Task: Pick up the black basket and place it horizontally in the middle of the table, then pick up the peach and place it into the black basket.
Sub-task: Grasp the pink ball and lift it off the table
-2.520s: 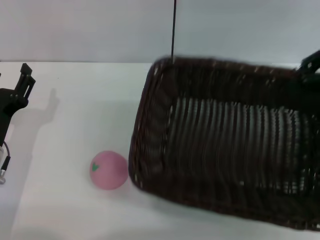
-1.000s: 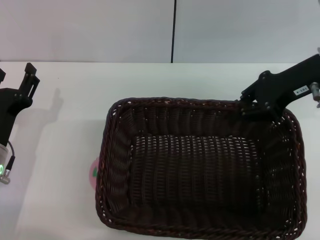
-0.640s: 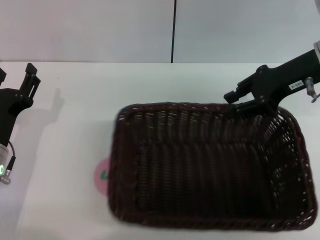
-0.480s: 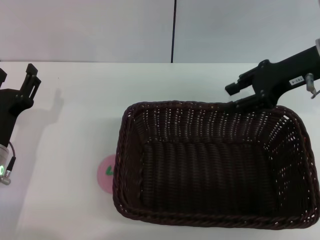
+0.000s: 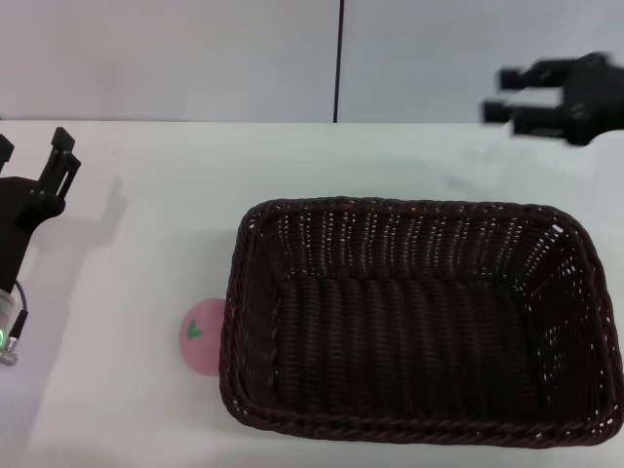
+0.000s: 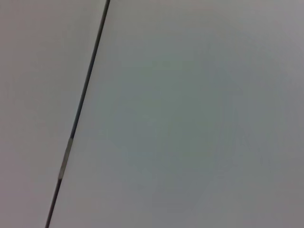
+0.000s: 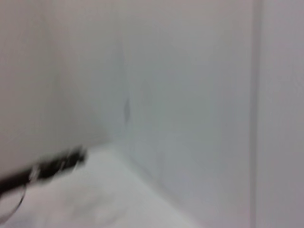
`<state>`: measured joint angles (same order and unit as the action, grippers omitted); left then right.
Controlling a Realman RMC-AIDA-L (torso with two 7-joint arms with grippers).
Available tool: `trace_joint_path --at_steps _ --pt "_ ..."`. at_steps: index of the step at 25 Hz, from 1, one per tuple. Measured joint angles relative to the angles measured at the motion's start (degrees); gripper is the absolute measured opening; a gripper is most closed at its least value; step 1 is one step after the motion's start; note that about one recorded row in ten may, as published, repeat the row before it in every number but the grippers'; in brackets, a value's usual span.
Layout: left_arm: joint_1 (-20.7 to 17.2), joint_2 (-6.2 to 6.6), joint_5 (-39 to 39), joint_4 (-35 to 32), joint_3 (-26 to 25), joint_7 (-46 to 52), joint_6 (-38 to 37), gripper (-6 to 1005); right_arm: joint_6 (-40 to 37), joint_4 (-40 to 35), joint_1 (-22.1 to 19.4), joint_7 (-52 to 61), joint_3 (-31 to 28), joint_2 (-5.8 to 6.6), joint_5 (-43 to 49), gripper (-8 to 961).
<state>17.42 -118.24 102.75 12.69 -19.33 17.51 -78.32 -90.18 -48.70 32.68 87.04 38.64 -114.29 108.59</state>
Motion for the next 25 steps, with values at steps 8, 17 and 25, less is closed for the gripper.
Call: trace_joint_path --at_steps 8,17,25 --pt "1.7 0.23 0.0 -8.4 8.3 11.9 -3.2 694 -0.2 3.3 -12.7 -9.8 -9.8 -2.97 -20.1 545" --pt "2.0 0.29 0.0 -27.8 27.9 32.3 -8.6 689 -1.2 15.0 -19.2 -16.0 -22.3 -3.79 -29.3 545" --pt "-3.2 1.27 0.0 -45.5 43.8 46.0 -11.6 685 -3.3 17.8 -21.5 -17.3 -26.4 -3.73 -29.6 545"
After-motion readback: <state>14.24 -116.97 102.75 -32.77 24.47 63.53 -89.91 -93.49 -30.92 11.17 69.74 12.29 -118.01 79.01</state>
